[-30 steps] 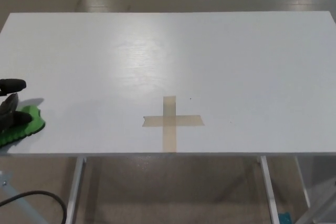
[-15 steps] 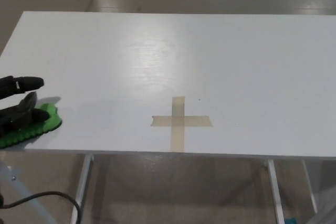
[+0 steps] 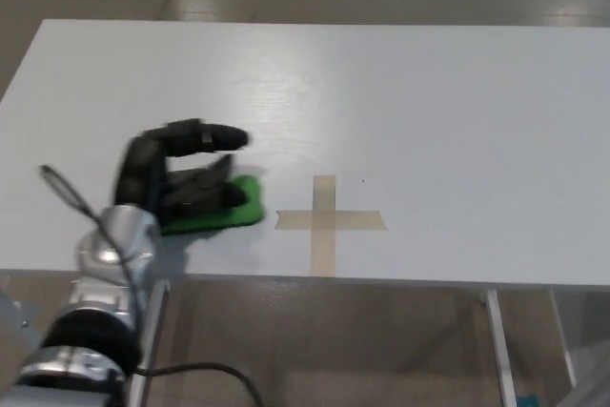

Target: Use the left hand to press on the green eraser and wipe the desk from center to the left and then back to center.

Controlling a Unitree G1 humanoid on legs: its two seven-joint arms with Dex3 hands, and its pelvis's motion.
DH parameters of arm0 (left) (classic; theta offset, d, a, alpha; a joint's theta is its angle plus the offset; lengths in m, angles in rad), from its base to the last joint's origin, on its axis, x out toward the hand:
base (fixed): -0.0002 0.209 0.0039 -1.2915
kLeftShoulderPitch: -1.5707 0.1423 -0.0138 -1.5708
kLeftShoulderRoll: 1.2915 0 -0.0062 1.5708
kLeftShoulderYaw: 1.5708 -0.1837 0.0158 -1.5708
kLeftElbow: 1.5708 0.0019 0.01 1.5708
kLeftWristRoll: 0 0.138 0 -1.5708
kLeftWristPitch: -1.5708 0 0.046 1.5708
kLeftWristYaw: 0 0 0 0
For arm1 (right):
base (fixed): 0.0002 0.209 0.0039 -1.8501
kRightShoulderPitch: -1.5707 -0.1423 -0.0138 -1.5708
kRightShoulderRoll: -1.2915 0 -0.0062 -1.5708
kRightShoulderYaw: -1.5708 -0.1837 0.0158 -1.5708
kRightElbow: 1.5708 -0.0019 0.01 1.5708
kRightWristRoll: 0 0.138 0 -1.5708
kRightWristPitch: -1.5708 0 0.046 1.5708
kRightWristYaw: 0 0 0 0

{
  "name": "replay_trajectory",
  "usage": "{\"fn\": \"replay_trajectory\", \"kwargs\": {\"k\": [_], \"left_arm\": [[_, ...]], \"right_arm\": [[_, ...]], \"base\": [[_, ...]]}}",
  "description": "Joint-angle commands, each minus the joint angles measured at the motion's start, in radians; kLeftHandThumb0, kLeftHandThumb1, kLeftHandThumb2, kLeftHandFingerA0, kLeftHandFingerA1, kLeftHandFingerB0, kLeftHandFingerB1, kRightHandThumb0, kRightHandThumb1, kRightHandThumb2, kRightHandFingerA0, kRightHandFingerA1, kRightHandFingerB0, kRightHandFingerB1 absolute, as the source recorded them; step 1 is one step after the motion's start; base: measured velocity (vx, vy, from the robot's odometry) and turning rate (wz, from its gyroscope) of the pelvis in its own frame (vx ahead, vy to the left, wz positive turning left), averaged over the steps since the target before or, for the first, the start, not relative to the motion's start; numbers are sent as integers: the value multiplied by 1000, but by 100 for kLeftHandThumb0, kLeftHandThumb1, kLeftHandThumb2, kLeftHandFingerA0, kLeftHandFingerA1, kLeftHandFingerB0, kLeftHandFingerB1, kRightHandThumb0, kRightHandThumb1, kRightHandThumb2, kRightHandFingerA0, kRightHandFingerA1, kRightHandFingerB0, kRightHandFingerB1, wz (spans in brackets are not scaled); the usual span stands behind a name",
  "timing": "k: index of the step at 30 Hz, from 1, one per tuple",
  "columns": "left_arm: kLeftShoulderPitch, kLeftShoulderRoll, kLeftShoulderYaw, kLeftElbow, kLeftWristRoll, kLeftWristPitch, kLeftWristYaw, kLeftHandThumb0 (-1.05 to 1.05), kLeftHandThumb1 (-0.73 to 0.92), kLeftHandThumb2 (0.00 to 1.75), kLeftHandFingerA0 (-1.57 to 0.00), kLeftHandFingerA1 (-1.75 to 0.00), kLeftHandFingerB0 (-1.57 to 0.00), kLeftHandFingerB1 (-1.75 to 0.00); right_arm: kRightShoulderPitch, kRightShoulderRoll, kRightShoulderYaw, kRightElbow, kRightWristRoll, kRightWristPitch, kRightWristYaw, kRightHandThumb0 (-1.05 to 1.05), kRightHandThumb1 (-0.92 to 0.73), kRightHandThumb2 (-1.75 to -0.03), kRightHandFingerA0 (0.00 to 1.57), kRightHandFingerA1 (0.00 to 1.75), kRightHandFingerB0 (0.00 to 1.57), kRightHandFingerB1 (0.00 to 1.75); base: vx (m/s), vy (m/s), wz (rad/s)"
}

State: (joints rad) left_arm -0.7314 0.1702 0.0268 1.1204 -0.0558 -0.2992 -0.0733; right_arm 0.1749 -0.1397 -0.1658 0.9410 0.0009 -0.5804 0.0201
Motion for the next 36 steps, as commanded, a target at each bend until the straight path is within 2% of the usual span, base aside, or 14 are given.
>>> {"fn": "replay_trajectory", "kwargs": {"k": [1,10,12,13,23,24,26,27,28,29,30,31,36], "left_arm": [[42,-105,-64,-18,59,79,1,-24,78,65,-105,-71,-95,-57],[46,-197,-139,-80,104,102,40,-24,78,65,-106,-72,-98,-59],[47,-206,-147,-89,106,108,42,-25,74,64,-110,-65,-102,-54],[47,-217,-155,-94,109,114,44,-25,78,65,-106,-72,-97,-58],[52,-247,-171,-129,107,156,28,-25,78,65,-106,-74,-95,-59],[53,-242,-168,-144,105,167,25,-27,77,63,-104,-68,-87,-47],[54,-236,-166,-163,103,181,25,-27,77,63,-104,-68,-87,-47],[57,-230,-166,-184,102,188,21,-35,71,63,-78,-47,-55,-37],[62,-223,-166,-215,102,199,17,-35,71,63,-78,-47,-55,-37],[57,-212,-158,-255,78,212,-28,-57,55,57,0,-26,-12,-29],[54,-205,-152,-282,61,223,-62,-57,55,57,0,-26,-12,-29],[49,-191,-145,-329,36,244,-110,-68,42,75,0,-8,-6,-32],[26,-115,-125,-554,-44,335,-275,-71,41,75,0,-3,-5,-29]], "right_arm": [[11,-8,0,-20,21,17,38,-50,-81,-65,67,52,56,37],[20,-27,12,-46,12,30,58,-50,-81,-65,66,52,56,37],[22,-29,16,-51,4,32,51,-50,-81,-65,66,52,55,37],[24,-30,17,-52,2,31,49,-49,-81,-65,66,50,55,37],[24,-33,22,-56,10,38,52,-49,-81,-65,66,50,55,37],[26,-33,23,-60,13,42,55,-50,-80,-65,66,50,55,37],[29,-33,24,-64,15,47,59,-50,-80,-65,66,50,55,37],[28,-34,25,-65,16,49,60,-50,-80,-65,66,50,55,37],[27,-34,26,-68,16,52,62,-50,-80,-65,66,50,55,37],[25,-35,26,-68,16,53,63,-50,-80,-65,66,50,55,37],[23,-36,26,-68,16,55,64,-50,-80,-65,66,50,55,37],[23,-36,26,-70,16,57,64,-50,-81,-65,66,50,55,37],[22,-37,25,-74,17,71,65,-51,-81,-65,67,51,55,37]], "base": [[0,0,0],[0,0,0],[0,0,0],[0,0,0],[0,0,0],[0,0,0],[0,0,0],[0,0,0],[0,0,0],[0,0,0],[0,0,0],[0,0,0],[0,0,0]]}}
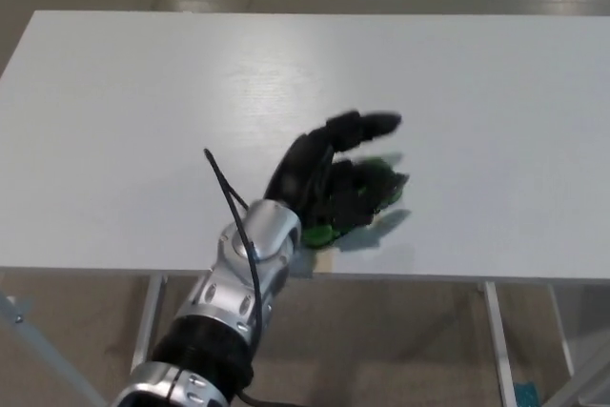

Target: Use the left hand to press on the green eraser and wipe the desk from center to the left and then back to center.

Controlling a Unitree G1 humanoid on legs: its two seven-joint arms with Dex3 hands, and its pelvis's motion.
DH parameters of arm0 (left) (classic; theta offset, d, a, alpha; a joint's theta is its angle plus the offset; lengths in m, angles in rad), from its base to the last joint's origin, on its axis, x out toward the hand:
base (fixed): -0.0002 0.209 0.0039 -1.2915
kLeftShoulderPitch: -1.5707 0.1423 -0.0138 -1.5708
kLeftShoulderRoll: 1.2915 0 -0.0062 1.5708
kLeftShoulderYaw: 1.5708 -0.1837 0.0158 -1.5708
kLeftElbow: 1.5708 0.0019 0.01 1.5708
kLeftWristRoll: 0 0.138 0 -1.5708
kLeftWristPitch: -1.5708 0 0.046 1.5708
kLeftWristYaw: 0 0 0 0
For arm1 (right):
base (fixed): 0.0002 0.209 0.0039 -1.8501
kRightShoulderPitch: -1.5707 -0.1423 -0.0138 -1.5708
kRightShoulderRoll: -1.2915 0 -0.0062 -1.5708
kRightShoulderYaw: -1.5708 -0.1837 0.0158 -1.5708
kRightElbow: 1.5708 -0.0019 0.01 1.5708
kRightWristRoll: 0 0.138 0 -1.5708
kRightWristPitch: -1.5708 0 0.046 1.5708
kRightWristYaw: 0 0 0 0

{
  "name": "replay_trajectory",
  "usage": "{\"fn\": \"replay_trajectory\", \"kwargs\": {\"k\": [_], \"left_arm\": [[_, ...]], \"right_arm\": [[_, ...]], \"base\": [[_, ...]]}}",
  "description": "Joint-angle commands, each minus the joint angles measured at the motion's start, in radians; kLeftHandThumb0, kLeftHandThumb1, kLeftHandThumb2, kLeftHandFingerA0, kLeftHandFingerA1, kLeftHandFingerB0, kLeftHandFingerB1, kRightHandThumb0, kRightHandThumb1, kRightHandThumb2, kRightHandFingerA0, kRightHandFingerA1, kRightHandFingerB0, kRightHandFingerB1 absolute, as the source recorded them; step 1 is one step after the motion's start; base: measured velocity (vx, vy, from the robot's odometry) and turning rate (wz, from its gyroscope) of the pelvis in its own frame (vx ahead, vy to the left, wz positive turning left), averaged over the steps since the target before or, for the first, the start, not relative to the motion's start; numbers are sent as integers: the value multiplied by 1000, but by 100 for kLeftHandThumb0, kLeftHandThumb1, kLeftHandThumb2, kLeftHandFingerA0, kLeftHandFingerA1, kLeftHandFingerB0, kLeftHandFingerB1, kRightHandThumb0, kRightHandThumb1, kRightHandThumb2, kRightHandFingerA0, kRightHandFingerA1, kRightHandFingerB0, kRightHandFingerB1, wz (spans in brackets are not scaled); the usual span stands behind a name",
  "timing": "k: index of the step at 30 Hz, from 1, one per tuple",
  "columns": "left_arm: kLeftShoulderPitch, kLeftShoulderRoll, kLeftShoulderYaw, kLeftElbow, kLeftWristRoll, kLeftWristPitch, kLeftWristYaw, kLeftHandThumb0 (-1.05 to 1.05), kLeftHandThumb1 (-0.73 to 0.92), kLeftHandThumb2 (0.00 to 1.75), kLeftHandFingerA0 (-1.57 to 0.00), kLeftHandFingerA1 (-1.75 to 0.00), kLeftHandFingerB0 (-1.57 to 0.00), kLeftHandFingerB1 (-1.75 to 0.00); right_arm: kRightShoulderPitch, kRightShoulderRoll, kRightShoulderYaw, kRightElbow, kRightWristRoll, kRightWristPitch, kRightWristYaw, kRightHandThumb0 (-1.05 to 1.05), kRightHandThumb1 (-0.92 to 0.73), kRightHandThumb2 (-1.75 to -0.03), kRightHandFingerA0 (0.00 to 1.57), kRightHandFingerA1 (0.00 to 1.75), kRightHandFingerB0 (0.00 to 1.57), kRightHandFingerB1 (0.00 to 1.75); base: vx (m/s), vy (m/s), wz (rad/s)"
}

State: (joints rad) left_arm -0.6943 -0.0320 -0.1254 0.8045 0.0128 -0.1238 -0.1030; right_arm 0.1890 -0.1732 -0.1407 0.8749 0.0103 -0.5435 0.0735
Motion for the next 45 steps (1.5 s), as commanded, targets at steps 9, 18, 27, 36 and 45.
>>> {"fn": "replay_trajectory", "kwargs": {"k": [9,18,27,36,45], "left_arm": [[-25,231,33,-668,-233,343,-398,-86,49,60,0,0,0,-26],[163,386,73,-1104,-418,368,-512,-78,44,86,0,0,0,-22],[618,575,309,-1449,-690,358,-658,-66,42,74,-9,-32,-6,-41],[1106,610,563,-1402,-885,386,-930,-41,44,65,-30,-40,-33,-41],[1251,568,532,-1139,-694,267,-950,-31,48,55,-49,-36,-54,-38]], "right_arm": [[19,5,-3,5,13,24,16,-51,-81,-64,69,53,56,38],[37,2,6,14,-10,33,-7,-50,-81,-65,71,54,57,38],[65,1,-2,10,-13,-6,-36,-50,-67,-97,62,63,41,52],[35,-7,-17,-20,-3,-46,-47,-51,-67,-95,59,59,35,49],[29,-10,-27,-23,12,-18,-43,-51,-68,-95,58,59,34,49]], "base": [[0,0,0],[0,0,0],[0,0,0],[0,0,0],[0,0,0]]}}
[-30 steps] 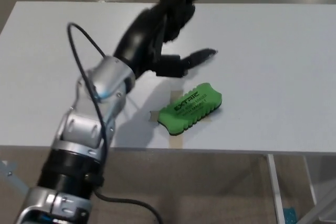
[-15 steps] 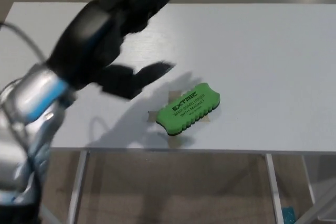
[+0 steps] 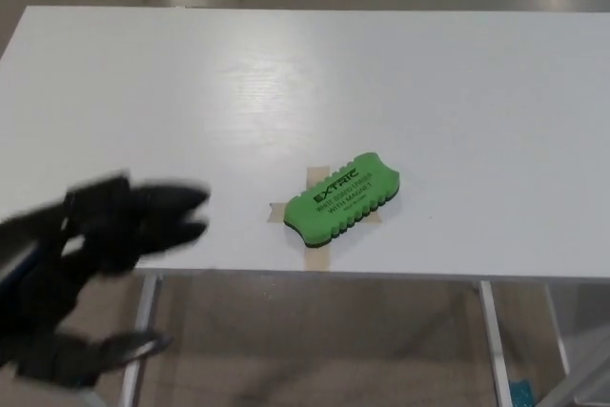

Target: Use the left hand to press on the green eraser and wipe the desk from center to the left and then back to center.

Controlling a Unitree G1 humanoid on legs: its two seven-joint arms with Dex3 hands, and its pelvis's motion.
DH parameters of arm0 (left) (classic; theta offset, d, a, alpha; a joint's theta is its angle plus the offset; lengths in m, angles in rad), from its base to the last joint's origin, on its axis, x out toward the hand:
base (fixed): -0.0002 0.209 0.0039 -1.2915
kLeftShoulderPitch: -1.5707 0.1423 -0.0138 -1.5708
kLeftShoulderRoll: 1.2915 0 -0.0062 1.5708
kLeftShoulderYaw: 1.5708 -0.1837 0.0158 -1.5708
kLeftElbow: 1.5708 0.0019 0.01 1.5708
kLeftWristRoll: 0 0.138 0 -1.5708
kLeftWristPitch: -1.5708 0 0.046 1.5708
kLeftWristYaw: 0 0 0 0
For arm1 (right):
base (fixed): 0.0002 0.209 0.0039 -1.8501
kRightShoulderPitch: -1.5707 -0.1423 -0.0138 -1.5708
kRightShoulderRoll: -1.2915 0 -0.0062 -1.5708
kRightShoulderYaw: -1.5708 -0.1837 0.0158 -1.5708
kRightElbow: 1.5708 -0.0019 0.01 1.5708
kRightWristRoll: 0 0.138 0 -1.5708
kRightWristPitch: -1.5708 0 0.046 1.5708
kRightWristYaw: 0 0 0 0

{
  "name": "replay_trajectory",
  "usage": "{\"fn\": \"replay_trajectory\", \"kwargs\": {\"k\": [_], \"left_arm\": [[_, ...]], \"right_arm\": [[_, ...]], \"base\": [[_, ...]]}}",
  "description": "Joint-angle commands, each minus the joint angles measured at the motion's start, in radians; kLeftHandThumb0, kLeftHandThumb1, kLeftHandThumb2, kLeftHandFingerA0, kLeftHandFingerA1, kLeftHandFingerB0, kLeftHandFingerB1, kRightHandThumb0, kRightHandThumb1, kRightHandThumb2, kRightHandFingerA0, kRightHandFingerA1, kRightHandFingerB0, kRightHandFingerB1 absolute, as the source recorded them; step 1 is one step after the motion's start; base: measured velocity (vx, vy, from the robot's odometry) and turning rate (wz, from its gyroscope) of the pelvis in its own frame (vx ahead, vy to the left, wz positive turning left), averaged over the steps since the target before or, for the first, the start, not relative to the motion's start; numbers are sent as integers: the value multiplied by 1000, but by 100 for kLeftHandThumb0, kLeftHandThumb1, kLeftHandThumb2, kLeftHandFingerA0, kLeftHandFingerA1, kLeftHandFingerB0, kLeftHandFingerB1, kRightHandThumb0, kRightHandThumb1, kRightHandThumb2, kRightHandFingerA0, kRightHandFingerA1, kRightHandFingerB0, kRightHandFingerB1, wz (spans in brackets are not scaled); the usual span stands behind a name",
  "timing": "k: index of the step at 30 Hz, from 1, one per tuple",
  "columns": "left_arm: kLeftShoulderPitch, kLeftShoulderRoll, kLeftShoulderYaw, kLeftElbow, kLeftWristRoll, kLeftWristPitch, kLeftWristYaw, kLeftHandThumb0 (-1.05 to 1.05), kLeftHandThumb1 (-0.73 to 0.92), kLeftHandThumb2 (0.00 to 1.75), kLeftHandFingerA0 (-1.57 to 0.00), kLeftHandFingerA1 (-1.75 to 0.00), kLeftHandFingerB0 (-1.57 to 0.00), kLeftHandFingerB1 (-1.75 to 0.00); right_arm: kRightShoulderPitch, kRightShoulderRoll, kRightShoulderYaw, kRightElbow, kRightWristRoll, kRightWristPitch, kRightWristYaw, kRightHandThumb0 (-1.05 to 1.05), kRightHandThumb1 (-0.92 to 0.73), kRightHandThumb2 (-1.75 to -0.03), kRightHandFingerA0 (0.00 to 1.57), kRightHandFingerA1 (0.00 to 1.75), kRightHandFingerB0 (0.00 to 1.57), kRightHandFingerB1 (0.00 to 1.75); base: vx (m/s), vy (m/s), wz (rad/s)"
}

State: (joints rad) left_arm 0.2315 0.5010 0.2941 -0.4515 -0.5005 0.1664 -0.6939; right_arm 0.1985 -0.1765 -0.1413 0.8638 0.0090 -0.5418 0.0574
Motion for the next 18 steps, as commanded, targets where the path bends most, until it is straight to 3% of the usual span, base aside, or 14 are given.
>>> {"fn": "replay_trajectory", "kwargs": {"k": [1,6,10,11,12,13,14,18], "left_arm": [[317,36,94,197,-100,-77,-325,-36,47,55,-52,-37,-57,-39],[284,47,9,480,196,-269,-143,-42,47,55,-46,-35,-59,-40],[200,42,-43,749,313,-359,-13,-47,48,55,-46,-35,-59,-39],[143,6,-55,909,350,-380,104,-47,49,55,-52,-38,-61,-39],[117,-17,-61,975,364,-368,175,-56,44,80,-59,-55,-54,-50],[98,-31,-66,1022,373,-362,222,-56,44,80,-59,-55,-54,-50],[71,-46,-69,1072,367,-326,260,-47,52,57,-66,-43,-64,-39],[-14,-63,-68,1202,327,-227,303,-48,53,57,-66,-44,-61,-38]], "right_arm": [[17,-4,-27,-15,15,-18,-26,-51,-68,-95,58,59,35,49],[26,9,-25,-8,11,-28,-29,-51,-68,-95,58,59,35,49],[29,6,-23,9,5,-31,-21,-51,-68,-95,58,59,35,49],[29,-4,-21,22,-3,-26,-22,-51,-68,-96,57,60,35,49],[24,-5,-22,28,-3,-20,-24,-51,-68,-95,57,60,35,49],[21,-5,-23,33,-3,-15,-25,-51,-68,-95,57,60,35,49],[13,-1,-24,44,-6,-14,-39,-51,-67,-95,59,60,35,49],[-23,2,-16,88,-31,-17,-82,-50,-68,-96,60,61,36,49]], "base": [[0,0,0],[0,0,0],[0,0,0],[0,0,0],[0,0,0],[0,0,0],[0,0,0],[0,0,0]]}}
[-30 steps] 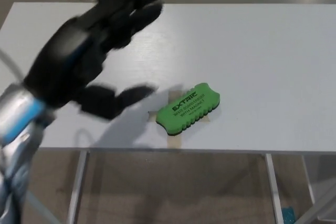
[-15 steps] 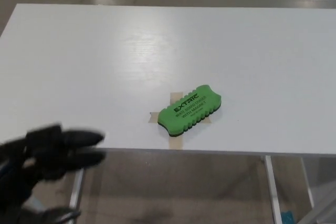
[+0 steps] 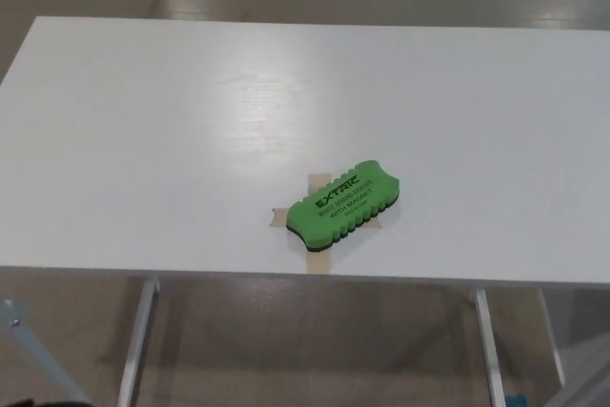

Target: Use the left hand to press on the green eraser and wipe the desk from center to the left and then back to center.

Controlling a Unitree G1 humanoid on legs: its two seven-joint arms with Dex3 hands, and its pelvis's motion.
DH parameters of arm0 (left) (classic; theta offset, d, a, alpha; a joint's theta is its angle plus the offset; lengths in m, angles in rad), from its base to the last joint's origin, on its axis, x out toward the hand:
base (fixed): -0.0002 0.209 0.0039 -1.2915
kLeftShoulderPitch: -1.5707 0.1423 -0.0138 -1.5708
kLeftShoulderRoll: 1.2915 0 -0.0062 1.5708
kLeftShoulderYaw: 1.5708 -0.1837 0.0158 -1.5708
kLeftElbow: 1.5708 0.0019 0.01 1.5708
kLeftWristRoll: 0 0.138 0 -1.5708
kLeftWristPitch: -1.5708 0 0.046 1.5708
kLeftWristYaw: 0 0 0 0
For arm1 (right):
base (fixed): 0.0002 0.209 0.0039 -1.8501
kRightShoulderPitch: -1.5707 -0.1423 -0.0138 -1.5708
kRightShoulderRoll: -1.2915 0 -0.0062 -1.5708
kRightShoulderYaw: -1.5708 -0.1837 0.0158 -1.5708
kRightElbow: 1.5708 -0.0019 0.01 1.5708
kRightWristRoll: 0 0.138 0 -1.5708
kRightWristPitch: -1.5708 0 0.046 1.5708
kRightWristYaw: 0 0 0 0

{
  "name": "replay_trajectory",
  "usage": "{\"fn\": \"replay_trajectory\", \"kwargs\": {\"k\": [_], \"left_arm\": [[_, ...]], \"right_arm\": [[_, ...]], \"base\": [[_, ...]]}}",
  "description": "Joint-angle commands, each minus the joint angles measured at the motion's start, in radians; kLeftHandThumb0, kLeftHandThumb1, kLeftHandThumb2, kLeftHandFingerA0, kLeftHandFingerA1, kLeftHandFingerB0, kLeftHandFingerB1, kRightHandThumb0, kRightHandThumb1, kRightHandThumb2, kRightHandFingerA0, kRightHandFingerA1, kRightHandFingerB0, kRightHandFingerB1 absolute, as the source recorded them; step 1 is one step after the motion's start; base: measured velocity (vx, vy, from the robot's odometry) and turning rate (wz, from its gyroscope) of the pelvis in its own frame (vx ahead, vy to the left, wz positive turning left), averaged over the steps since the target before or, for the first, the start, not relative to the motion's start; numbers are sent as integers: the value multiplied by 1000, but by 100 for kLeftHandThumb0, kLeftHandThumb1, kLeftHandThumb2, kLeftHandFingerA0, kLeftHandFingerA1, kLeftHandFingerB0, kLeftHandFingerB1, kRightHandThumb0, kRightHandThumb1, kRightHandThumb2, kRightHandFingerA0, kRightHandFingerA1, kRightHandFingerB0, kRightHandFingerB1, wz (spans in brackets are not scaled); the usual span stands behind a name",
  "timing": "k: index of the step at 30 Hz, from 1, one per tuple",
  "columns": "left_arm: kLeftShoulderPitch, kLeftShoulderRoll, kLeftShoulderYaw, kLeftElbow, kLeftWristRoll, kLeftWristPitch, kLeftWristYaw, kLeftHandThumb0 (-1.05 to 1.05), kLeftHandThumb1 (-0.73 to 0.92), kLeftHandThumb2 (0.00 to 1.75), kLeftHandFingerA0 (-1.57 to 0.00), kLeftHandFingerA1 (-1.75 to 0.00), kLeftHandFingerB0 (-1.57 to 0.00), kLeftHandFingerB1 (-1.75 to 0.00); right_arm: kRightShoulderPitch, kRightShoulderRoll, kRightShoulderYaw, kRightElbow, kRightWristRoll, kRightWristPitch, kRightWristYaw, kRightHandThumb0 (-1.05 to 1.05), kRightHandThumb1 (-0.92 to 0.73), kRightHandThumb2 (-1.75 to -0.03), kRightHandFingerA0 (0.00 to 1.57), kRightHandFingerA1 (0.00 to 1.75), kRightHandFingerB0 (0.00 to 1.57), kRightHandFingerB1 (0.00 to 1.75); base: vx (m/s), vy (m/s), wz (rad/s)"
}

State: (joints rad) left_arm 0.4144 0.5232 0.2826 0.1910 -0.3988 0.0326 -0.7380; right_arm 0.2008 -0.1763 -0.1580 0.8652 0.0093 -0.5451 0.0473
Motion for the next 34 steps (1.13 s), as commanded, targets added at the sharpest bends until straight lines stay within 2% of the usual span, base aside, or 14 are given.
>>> {"fn": "replay_trajectory", "kwargs": {"k": [1,9,10,11,12,24,34], "left_arm": [[-213,-88,-52,584,214,-82,346,-48,54,57,-65,-44,-59,-38],[-309,-108,-41,740,181,-93,372,-52,50,59,-62,-47,-54,-39],[-318,-110,-44,758,186,-98,386,-47,55,57,-64,-46,-55,-37],[-318,-110,-44,758,186,-98,386,-47,55,57,-64,-46,-55,-37],[-330,-115,-48,789,194,-109,406,-47,55,57,-67,-47,-54,-37],[-361,-125,-38,892,197,-229,426,-46,55,57,-71,-48,-55,-38],[-374,-140,-14,912,187,-264,422,-43,55,57,-73,-48,-57,-38]], "right_arm": [[-29,1,1,91,-31,-11,-72,-50,-67,-96,60,61,36,49],[-50,-9,-7,113,-8,-1,-36,-50,-67,-96,61,63,35,49],[-49,-13,-4,114,-12,-3,-33,-46,-81,-65,67,51,42,33],[-49,-13,-4,114,-12,-3,-33,-46,-81,-65,67,51,42,33],[-48,-19,1,117,-21,-8,-36,-50,-67,-96,60,62,36,50],[-47,-18,1,149,-15,-20,-38,-50,-67,-96,61,63,37,50],[-53,-19,1,157,-14,-20,-35,-50,-67,-96,61,63,38,51]], "base": [[0,0,0],[0,0,0],[0,0,0],[0,0,0],[0,0,0],[0,0,0],[0,0,0]]}}
